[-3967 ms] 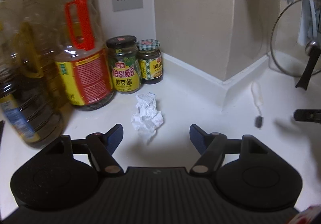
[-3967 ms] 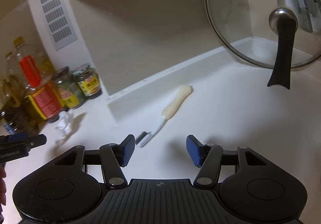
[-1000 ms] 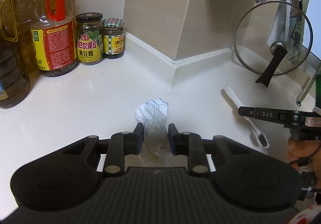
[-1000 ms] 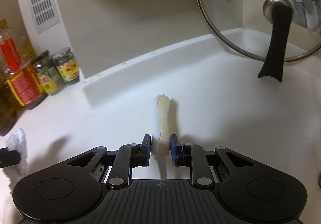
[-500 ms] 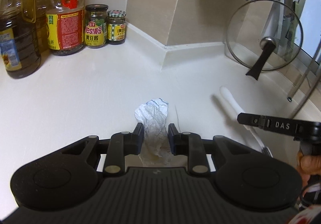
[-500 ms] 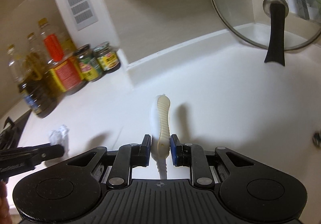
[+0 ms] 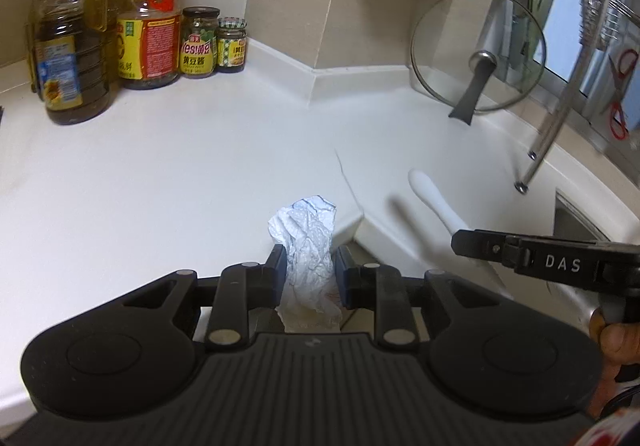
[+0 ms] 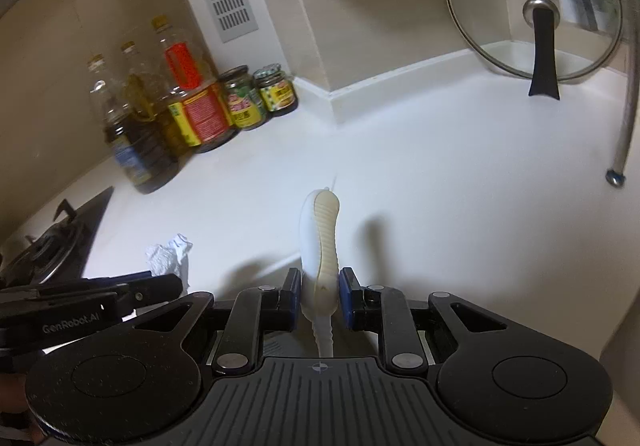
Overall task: Collect trash
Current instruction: 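Carry the tissue and toothbrush down over the trash bin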
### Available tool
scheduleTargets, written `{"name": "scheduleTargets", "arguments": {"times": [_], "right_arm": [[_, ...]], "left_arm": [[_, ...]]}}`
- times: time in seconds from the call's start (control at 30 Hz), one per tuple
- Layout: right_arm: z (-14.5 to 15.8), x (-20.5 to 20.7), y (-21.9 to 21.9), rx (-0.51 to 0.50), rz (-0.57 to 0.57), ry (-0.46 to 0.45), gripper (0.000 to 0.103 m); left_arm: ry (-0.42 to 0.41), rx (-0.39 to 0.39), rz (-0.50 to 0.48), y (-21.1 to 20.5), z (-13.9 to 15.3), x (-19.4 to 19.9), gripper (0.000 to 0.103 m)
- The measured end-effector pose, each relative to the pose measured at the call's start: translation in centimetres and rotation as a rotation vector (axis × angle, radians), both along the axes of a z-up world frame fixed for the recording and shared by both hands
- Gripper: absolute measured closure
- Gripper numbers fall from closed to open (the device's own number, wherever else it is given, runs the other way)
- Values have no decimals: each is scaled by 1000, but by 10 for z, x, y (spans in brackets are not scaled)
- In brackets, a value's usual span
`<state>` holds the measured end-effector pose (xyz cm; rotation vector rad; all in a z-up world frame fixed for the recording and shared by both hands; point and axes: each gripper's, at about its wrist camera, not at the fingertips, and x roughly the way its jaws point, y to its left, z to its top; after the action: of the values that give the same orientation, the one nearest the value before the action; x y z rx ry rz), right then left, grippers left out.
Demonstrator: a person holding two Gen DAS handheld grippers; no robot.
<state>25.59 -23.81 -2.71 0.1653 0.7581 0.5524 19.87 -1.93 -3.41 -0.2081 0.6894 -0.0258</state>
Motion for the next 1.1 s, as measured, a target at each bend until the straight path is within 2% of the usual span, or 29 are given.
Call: {"name": "scheduleTargets", "arguments": {"times": [0.3,0.6,1.1], "right_arm": [[-5,-51,7,-34,14,19,82],[-19,-56,10,-54,95,55,82],[-88,-53,10,-120,214,192,82]], "left_arm": [[21,13,4,3,-10,-47,80],[67,-8,61,-1,-30,-61,80],[215,-52,155,-11,-97,-75,80]]}}
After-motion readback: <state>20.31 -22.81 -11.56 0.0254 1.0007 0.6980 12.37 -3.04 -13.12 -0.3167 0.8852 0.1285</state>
